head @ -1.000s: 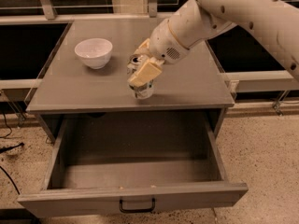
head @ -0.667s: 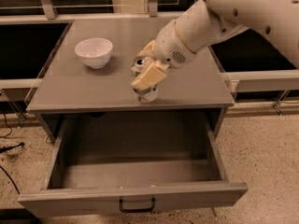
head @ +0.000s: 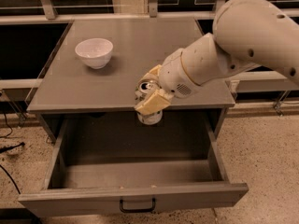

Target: Place 7up can into top drawer

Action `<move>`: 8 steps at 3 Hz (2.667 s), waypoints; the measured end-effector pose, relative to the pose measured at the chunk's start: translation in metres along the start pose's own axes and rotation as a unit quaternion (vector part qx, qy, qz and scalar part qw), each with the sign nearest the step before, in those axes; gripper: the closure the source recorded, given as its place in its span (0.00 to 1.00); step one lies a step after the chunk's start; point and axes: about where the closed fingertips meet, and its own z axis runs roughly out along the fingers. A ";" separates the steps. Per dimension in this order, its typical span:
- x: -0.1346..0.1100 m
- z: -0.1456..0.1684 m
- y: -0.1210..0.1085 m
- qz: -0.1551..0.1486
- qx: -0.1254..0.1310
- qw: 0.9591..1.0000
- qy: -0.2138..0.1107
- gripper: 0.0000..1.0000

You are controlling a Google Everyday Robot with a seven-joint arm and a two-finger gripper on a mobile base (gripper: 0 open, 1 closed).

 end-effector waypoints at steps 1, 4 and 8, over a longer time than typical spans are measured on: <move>0.010 0.001 0.015 0.011 -0.008 1.000 0.004 1.00; 0.051 0.030 0.056 0.032 -0.013 0.999 -0.024 1.00; 0.075 0.084 0.077 -0.002 -0.022 0.997 -0.070 1.00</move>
Offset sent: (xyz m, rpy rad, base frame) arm -0.0324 -0.0183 -0.0344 -0.0052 0.0800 -0.0340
